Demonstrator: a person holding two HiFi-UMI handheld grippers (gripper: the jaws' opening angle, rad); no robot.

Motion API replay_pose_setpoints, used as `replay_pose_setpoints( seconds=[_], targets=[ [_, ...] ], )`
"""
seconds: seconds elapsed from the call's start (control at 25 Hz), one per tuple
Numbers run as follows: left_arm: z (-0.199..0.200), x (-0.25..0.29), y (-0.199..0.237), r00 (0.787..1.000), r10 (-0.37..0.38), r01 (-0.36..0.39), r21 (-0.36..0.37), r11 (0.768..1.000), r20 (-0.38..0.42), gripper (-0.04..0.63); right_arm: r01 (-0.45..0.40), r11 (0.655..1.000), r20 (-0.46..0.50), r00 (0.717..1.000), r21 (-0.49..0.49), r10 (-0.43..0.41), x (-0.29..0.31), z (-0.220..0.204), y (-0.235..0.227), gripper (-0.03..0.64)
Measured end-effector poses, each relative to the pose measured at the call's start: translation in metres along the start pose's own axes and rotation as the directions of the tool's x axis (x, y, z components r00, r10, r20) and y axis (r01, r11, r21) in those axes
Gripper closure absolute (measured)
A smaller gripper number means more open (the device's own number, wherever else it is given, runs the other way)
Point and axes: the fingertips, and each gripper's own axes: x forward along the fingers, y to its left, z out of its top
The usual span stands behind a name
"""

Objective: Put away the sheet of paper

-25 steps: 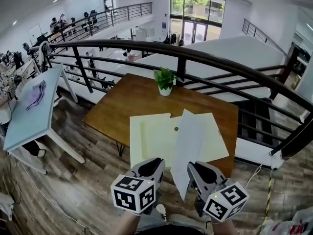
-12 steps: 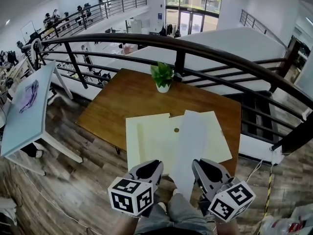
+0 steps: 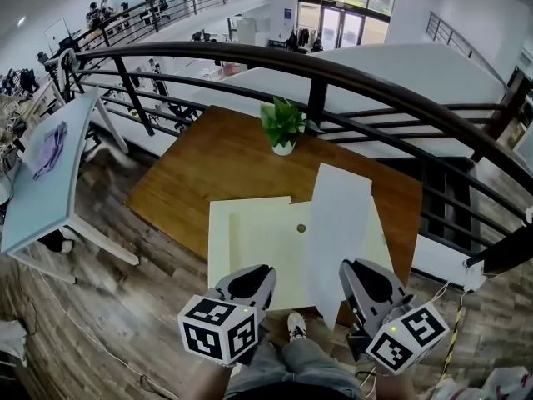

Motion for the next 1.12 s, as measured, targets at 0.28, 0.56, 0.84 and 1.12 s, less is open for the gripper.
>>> replay_pose_setpoints(
  seconds=[0.28,0.56,0.84,1.12],
  targets=[
    [0.004,0.029,0.007,0.999,0.032,-0.033,-0.035,0.999,-0.014,0.546,-0.049,0.998,-0.045,0.998,0.032,0.05,0.025,-0.004,-0.023,0.584],
    [-0.005,0.043,0.01,0.997,0.057,-0.06,-0.066,0.996,-0.051,0.546,-0.094,0.985,-0.063,0.993,0.146,0.104,0.03,-0.01,-0.034,0.584],
    [-0.017,0.054,0.011,0.994,0.061,-0.069,-0.079,0.994,-0.092,0.546,-0.054,0.977,-0.143,0.986,0.208,0.085,0.033,-0.035,-0.061,0.584],
    [-0.028,0.063,0.013,0.989,0.065,-0.077,-0.092,0.993,-0.13,0.546,-0.02,0.984,-0.284,0.956,0.177,0.071,0.04,-0.079,-0.083,0.584]
  ],
)
